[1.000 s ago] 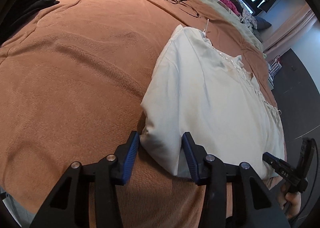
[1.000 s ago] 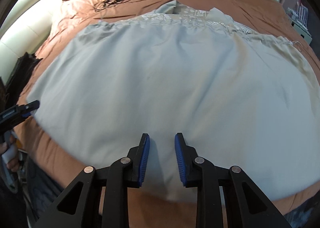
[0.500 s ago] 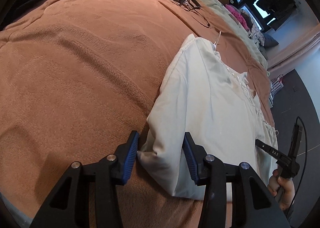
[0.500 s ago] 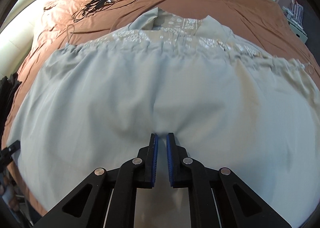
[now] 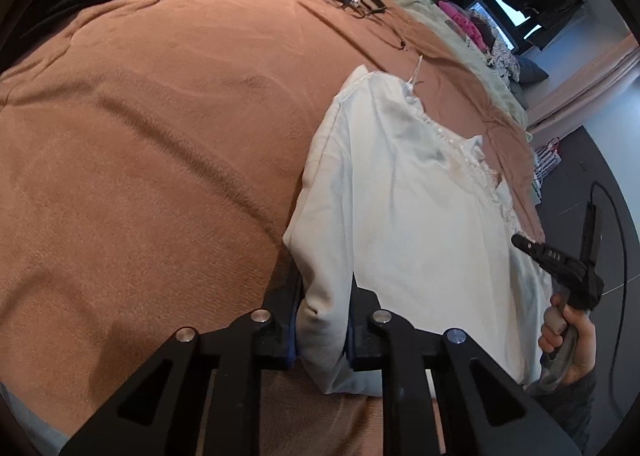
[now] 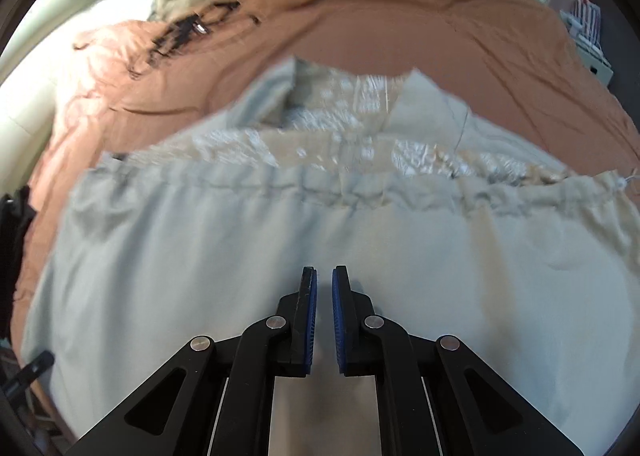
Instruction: Fold large clothes
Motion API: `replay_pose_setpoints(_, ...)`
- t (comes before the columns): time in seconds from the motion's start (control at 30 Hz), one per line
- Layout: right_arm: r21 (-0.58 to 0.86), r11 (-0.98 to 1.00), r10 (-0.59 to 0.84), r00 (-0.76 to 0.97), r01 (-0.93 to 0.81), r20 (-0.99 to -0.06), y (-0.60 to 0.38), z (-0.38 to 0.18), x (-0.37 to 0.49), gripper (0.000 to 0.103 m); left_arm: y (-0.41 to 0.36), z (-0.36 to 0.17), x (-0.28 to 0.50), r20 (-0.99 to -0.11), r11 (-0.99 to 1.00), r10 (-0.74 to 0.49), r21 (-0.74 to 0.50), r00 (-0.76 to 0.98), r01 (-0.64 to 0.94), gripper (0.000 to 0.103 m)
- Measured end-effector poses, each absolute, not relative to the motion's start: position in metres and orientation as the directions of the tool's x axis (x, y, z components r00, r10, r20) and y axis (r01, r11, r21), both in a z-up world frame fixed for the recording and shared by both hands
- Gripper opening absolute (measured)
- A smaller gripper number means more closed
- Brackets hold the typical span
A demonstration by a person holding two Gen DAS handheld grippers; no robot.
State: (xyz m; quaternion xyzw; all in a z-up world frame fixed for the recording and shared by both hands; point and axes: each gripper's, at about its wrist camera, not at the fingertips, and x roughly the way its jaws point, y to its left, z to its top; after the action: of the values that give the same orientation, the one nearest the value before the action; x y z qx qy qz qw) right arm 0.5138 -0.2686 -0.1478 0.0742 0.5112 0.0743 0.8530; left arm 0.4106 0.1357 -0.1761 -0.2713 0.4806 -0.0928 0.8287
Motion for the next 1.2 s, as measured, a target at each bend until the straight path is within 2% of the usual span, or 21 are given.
replay_pose_setpoints(0.07,0.215,0.974,0.223,0.476,-0.072,-0.851,-0.271,-0.137,0.499,0.022,0.138,-0.168,0.41,-0.72,0.815,-0.44,-0.571,0.537,-0.099,0.017)
replay_pose_setpoints(0.1,0.227,0.971,0.236,0.478,-0.077,-0.846,-0.272,-0.132,0.49,0.039,0.138,-0.161,0.409,-0.703,0.804,-0.453,-0.588,0.548,-0.089,0.017)
replay_pose_setpoints(0.13,0.245,0.966,0.253,0.482,-0.081,-0.839,-0.275,-0.129,0.48,0.049,0.137,-0.154,0.409,-0.689,0.797,-0.464,-0.599,0.557,-0.076,0.017)
replay_pose_setpoints(0.17,0.263,0.961,0.271,0.487,-0.086,-0.83,-0.278,-0.125,0.468,0.05,0.136,-0.148,0.408,-0.679,0.794,-0.472,-0.605,0.563,-0.063,0.017)
replay_pose_setpoints(0.3,0.322,0.94,0.332,0.498,-0.109,-0.801,-0.284,-0.119,0.426,0.05,0.121,-0.115,0.41,-0.635,0.783,-0.51,-0.622,0.58,0.008,0.016)
replay_pose_setpoints(0.37,0.358,0.927,0.366,0.493,-0.116,-0.789,-0.285,-0.122,0.41,0.04,0.111,-0.099,0.41,-0.622,0.786,-0.518,-0.617,0.587,0.041,0.015)
replay_pose_setpoints(0.4,0.375,0.919,0.383,0.485,-0.119,-0.786,-0.283,-0.125,0.401,0.029,0.106,-0.091,0.41,-0.616,0.789,-0.521,-0.611,0.591,0.058,0.015)
replay_pose_setpoints(0.43,0.391,0.912,0.399,0.475,-0.121,-0.784,-0.282,-0.128,0.394,0.023,0.099,-0.083,0.411,-0.61,0.792,-0.525,-0.606,0.594,0.078,0.015)
replay_pose_setpoints(0.5,0.421,0.9,0.423,0.459,-0.113,-0.781,-0.281,-0.135,0.379,0.021,0.086,-0.064,0.411,-0.594,0.792,-0.537,-0.599,0.599,0.116,0.014)
replay_pose_setpoints(0.87,0.515,0.855,0.49,0.433,-0.068,-0.756,-0.285,-0.179,0.337,0.013,0.018,0.028,0.409,-0.525,0.792,-0.582,-0.54,0.621,0.286,0.013)
replay_pose_setpoints(1.2,0.561,0.825,0.516,0.492,-0.065,-0.701,-0.326,-0.161,0.316,0.013,-0.071,0.09,0.406,-0.495,0.768,-0.638,-0.464,0.59,0.441,0.013)
